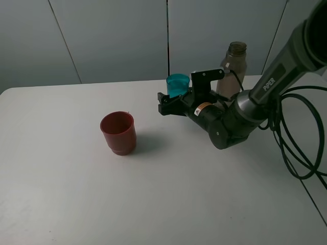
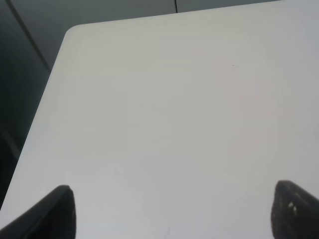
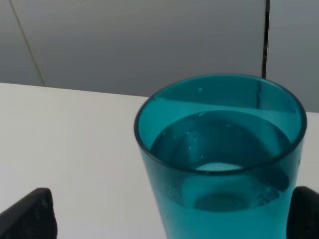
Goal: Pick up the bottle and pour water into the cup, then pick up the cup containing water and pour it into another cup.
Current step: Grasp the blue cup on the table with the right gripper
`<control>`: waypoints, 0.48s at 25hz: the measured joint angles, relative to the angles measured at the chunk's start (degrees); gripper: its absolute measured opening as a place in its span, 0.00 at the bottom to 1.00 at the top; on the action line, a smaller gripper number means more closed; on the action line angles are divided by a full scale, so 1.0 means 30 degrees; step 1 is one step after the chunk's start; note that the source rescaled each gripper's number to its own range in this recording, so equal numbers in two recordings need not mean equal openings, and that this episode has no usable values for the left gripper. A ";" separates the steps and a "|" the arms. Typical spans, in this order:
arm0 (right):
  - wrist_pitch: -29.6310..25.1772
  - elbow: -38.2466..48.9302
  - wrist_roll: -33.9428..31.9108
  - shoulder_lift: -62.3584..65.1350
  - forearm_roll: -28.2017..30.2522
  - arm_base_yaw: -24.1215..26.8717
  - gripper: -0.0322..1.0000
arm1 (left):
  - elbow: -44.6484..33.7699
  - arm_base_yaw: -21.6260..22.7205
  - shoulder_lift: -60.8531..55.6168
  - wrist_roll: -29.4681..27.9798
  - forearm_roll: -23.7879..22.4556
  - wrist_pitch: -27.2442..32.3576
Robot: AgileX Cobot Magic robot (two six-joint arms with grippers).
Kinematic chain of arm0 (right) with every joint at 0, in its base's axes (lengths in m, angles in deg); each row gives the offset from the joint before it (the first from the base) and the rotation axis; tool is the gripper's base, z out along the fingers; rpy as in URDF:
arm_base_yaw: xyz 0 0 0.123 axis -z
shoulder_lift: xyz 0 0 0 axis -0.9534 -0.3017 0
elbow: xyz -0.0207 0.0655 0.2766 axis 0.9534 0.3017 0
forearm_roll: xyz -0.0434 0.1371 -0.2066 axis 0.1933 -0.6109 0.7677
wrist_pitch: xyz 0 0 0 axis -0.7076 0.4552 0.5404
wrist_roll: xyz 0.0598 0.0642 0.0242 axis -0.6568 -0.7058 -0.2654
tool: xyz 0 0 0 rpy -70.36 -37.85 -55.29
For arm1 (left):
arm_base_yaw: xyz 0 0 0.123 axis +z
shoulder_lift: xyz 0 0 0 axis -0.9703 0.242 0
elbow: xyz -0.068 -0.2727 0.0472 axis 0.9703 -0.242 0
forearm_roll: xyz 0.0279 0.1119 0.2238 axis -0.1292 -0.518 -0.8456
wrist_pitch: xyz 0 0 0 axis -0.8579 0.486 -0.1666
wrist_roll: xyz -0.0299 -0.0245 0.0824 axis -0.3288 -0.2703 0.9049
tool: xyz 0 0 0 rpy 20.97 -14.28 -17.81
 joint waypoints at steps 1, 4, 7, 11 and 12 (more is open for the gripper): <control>-0.0038 0.0000 0.0092 0.0085 -0.0527 -0.0232 1.00 | 0.0000 0.0000 0.0000 0.0000 0.0000 0.0000; -0.0172 0.0000 0.0176 0.0210 -0.2046 -0.0800 1.00 | 0.0000 0.0000 0.0000 0.0000 0.0000 0.0000; -0.0375 0.0000 0.0211 0.0210 -0.3414 -0.1219 1.00 | 0.0000 0.0000 0.0000 0.0000 0.0000 0.0000; -0.1083 -0.0624 0.1124 0.0210 -0.5281 -0.1489 1.00 | 0.0000 0.0000 0.0000 0.0000 0.0000 0.0000; -0.1163 -0.0802 0.1500 0.0210 -0.5689 -0.1645 1.00 | 0.0000 0.0000 0.0000 0.0000 0.0000 0.0000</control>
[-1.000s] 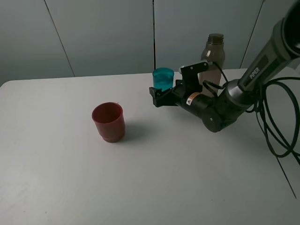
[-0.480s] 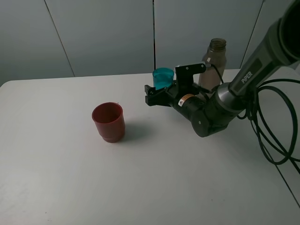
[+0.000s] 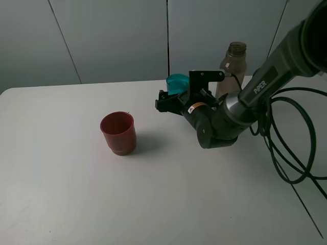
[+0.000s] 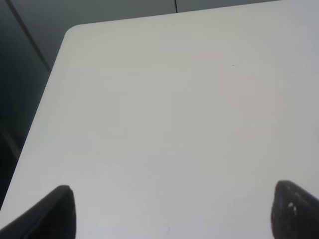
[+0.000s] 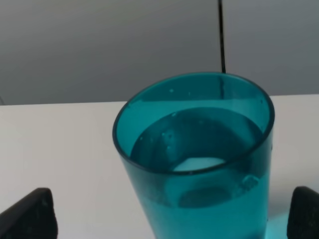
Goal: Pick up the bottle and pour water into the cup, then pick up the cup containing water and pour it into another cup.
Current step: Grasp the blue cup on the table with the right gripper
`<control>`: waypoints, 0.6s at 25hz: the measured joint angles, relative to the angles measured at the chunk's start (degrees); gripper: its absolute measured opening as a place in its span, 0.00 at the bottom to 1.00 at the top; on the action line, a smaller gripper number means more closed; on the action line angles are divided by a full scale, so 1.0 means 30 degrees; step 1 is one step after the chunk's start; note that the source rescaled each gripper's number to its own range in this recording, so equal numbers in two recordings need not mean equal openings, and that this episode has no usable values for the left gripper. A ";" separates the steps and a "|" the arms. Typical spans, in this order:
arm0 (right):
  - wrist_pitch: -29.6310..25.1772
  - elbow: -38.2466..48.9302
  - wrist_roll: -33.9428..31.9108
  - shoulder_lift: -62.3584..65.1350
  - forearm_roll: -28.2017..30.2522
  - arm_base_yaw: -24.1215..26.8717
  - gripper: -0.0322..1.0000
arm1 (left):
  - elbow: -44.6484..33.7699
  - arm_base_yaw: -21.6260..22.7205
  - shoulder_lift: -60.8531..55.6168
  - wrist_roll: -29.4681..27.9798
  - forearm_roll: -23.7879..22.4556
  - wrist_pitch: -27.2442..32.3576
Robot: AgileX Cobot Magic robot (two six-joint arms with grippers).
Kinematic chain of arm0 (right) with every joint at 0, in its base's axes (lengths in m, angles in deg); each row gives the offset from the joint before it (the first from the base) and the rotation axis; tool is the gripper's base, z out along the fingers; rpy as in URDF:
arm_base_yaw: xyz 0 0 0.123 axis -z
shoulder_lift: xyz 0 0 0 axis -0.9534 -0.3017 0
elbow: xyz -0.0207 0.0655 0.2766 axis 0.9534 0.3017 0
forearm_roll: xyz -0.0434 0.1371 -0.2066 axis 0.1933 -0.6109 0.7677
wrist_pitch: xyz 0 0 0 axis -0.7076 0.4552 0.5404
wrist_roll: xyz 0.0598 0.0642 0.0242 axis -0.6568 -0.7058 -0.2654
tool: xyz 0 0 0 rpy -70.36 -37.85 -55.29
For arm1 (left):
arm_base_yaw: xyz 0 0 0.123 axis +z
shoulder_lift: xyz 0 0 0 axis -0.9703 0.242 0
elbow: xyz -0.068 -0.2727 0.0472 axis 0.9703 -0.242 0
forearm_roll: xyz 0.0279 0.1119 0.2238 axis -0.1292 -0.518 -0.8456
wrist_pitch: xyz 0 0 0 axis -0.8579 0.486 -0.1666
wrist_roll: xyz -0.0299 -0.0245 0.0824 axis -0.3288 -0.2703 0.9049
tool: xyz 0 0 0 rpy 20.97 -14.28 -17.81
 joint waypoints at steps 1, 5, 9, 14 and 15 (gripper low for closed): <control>-0.0040 -0.0223 0.0327 0.0000 -0.0341 -0.0102 1.00 | 0.0000 0.0000 0.0000 0.0000 0.0000 0.0000; -0.0432 -0.1179 0.1659 -0.0151 -0.2374 -0.0785 1.00 | 0.0000 0.0000 0.0000 0.0000 0.0000 0.0000; -0.0719 -0.1817 0.2932 -0.0604 -0.4692 -0.1226 1.00 | 0.0000 0.0000 0.0000 0.0000 0.0000 0.0000; -0.0984 -0.2858 0.3525 -0.1073 -0.5736 -0.1307 1.00 | 0.0000 0.0000 0.0000 0.0000 0.0000 0.0000; -0.1016 -0.3080 0.3668 -0.1173 -0.5919 -0.1307 1.00 | 0.0000 0.0000 0.0000 0.0000 0.0000 0.0000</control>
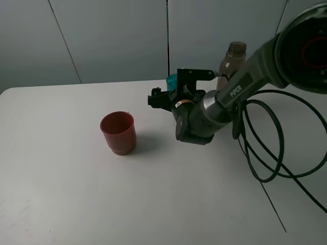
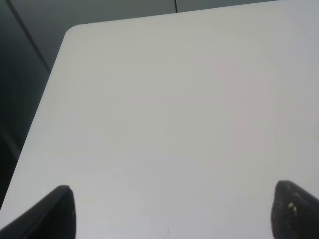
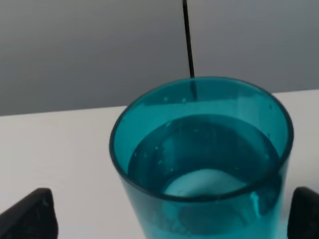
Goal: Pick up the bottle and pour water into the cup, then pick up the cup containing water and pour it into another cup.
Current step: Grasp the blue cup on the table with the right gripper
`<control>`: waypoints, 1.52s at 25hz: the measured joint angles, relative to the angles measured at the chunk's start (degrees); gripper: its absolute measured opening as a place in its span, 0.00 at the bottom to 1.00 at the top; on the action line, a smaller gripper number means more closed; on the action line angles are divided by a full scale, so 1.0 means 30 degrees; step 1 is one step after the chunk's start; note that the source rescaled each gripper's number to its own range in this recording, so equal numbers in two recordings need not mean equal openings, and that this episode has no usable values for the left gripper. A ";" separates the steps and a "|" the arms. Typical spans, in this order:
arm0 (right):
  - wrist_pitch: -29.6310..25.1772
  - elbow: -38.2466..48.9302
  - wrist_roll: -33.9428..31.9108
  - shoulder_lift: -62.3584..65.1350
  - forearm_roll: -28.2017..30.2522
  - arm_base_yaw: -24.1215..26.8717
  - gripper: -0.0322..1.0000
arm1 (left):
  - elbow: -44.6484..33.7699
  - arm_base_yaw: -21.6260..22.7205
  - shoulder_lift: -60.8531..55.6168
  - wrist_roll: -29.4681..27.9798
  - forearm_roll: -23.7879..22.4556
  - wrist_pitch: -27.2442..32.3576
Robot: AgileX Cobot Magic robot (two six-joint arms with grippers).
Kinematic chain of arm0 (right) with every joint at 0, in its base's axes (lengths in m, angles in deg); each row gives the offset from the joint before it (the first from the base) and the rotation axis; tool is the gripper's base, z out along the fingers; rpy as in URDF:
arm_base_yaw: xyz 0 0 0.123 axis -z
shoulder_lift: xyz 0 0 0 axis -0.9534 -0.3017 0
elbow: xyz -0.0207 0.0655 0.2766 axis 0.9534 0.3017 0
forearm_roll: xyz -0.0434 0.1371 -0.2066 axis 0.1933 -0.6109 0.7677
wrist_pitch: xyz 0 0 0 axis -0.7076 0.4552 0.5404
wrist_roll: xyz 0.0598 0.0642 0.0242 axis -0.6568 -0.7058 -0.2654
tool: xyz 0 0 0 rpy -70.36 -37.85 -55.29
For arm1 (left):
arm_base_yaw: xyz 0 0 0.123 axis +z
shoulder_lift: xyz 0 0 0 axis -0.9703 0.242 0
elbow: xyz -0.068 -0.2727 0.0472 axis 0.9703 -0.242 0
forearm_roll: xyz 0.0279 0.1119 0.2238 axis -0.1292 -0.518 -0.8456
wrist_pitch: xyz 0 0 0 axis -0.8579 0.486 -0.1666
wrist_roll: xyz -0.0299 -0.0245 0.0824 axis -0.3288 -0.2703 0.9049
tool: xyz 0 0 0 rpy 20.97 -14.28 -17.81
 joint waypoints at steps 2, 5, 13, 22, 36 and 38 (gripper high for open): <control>-0.0175 -0.0456 0.0189 -0.0230 -0.0374 0.0000 1.00 | 0.0000 0.0000 0.0000 0.0000 0.0000 0.0000; -0.0361 -0.0991 0.0693 -0.0477 -0.0980 0.0000 1.00 | 0.0000 0.0000 0.0000 0.0000 0.0000 0.0000; -0.0788 -0.2391 0.1926 -0.1364 -0.2496 -0.0008 1.00 | 0.0000 0.0000 0.0000 0.0000 0.0000 0.0000; -0.0927 -0.3223 0.2666 -0.1937 -0.3750 -0.0002 1.00 | 0.0000 0.0000 0.0000 0.0000 0.0000 0.0000; -0.0874 -0.4260 0.3887 -0.2594 -0.3832 0.0133 1.00 | 0.0000 0.0000 0.0000 -0.0034 0.0000 0.0000; -0.0874 -0.4260 0.3916 -0.2639 -0.3832 0.0177 1.00 | 0.0000 0.0000 0.0000 -0.0034 0.0000 0.0000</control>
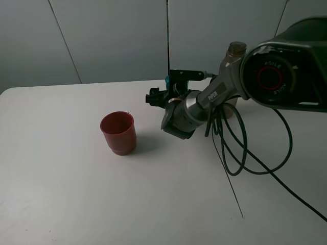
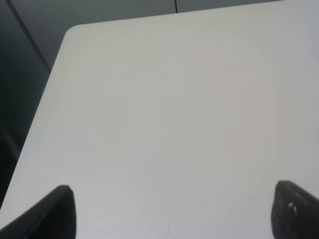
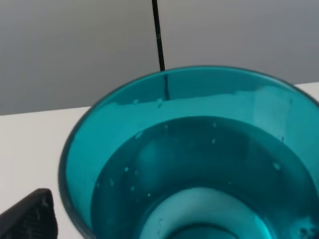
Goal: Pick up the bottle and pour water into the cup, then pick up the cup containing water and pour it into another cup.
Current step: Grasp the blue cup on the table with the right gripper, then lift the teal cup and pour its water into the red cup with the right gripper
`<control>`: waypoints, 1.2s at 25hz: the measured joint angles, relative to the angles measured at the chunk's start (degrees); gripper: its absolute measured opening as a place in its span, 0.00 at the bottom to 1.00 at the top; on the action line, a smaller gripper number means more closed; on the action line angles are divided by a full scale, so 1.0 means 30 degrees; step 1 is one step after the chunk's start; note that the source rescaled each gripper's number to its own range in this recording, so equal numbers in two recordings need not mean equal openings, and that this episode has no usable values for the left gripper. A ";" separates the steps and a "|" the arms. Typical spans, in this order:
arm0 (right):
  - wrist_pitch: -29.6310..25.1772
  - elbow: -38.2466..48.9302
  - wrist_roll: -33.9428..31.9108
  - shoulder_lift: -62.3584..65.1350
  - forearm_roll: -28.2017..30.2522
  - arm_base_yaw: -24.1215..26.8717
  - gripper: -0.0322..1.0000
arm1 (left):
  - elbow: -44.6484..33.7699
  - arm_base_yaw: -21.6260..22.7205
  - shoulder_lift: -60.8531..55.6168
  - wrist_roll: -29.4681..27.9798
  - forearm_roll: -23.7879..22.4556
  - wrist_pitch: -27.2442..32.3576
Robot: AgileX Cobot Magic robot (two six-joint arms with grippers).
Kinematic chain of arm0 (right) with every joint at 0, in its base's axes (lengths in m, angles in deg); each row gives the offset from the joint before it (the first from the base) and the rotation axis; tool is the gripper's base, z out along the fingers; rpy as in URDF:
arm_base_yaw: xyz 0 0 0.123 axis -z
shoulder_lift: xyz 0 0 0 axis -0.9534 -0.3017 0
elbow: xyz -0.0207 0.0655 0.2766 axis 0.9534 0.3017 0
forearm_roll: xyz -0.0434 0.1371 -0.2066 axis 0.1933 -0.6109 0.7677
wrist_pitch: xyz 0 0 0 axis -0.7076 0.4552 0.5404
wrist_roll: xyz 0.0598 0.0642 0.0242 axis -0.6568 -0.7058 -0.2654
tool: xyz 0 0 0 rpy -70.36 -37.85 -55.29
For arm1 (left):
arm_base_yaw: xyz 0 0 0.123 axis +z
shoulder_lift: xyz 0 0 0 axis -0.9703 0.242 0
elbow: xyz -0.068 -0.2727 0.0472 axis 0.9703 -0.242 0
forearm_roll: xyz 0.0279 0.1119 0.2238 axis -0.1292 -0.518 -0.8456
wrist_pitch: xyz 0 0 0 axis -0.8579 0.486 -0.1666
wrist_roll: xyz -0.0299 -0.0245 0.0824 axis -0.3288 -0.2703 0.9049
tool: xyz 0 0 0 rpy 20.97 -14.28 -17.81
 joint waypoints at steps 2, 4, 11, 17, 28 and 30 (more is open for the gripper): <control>0.0000 -0.0017 0.0045 0.0000 0.0000 0.0140 1.00 | 0.0000 0.0000 0.0000 0.0000 0.0000 0.0000; 0.0000 -0.0046 0.0045 0.0000 0.0000 0.0308 1.00 | 0.0000 0.0000 0.0000 0.0000 0.0000 0.0000; 0.0000 -0.0080 0.0045 0.0000 0.0300 0.0339 1.00 | 0.0000 0.0000 0.0000 0.0000 0.0000 0.0000; 0.0000 -0.0089 0.0045 0.0000 0.0556 0.0339 0.87 | 0.0000 0.0000 0.0000 0.0000 0.0000 0.0000; -0.0121 -0.0102 0.0404 0.0000 0.0593 0.0510 0.09 | 0.0000 0.0000 0.0000 0.0000 0.0000 0.0000; -0.0162 -0.0102 0.0477 0.0000 0.0645 0.0510 0.09 | 0.0000 0.0000 0.0000 0.0000 0.0000 0.0000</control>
